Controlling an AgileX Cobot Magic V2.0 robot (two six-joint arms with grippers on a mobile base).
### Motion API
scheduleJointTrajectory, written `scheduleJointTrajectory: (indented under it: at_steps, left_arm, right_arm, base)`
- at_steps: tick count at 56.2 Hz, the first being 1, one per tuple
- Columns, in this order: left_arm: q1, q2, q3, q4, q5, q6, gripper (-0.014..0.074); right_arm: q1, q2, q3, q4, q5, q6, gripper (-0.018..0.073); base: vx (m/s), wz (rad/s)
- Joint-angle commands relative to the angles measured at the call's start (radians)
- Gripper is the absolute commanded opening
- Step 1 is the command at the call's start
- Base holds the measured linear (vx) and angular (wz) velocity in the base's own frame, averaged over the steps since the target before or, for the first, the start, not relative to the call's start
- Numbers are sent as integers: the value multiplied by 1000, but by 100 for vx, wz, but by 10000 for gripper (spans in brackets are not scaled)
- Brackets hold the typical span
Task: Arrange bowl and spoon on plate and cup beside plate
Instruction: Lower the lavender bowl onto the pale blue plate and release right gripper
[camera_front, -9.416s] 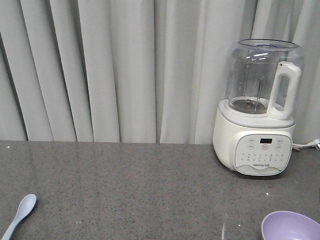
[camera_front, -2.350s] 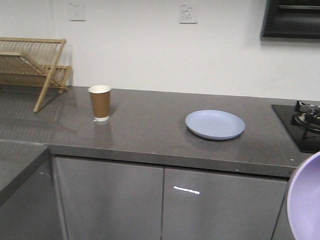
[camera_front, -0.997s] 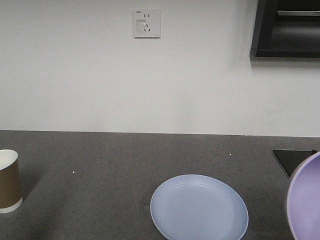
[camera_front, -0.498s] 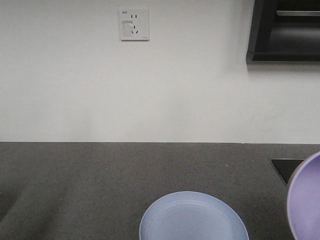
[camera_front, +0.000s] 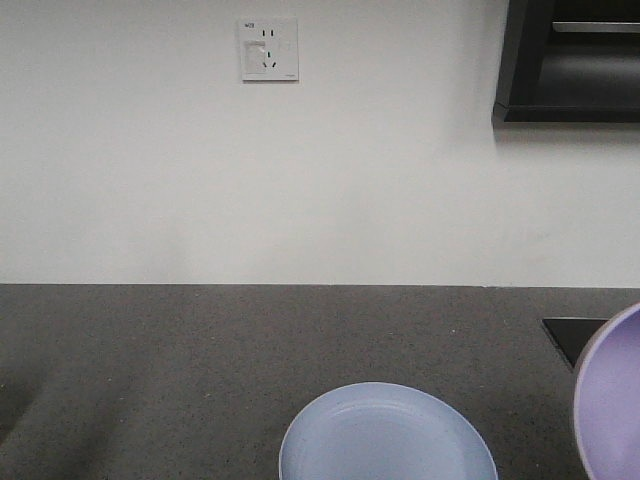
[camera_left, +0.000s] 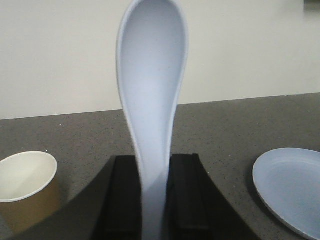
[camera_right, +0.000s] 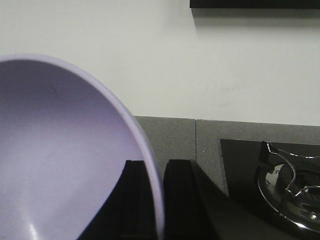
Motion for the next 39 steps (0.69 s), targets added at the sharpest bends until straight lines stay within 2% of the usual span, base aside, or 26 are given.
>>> scheduleJointTrajectory:
  at_steps: [1, 9, 14, 21, 27, 39]
  left_arm:
    - [-5, 4, -24, -21, -79, -6, 0]
    - [-5, 4, -24, -21, -82, -6, 0]
    - [-5, 4, -24, -21, -99, -6, 0]
    - [-5, 4, -24, -21, -123, -6, 0]
    - [-5, 4, -24, -21, -118, -6, 0]
    - [-5, 4, -24, -21, -128, -6, 0]
  right_arm:
    - [2, 7, -26, 3, -103, -6, -9]
    - [7, 84, -51, 3, -44, -3, -9]
    - [55, 199, -102, 1, 43, -3, -9]
    - [152, 438, -223, -2, 155, -10, -9]
    - [222, 642, -338, -2, 184, -10, -9]
    - [255, 974, -545, 71, 221, -17, -9]
  base:
    - [0, 0]
    - [0, 0]
    - [0, 0]
    - [0, 0]
    - [0, 0]
    - [0, 0]
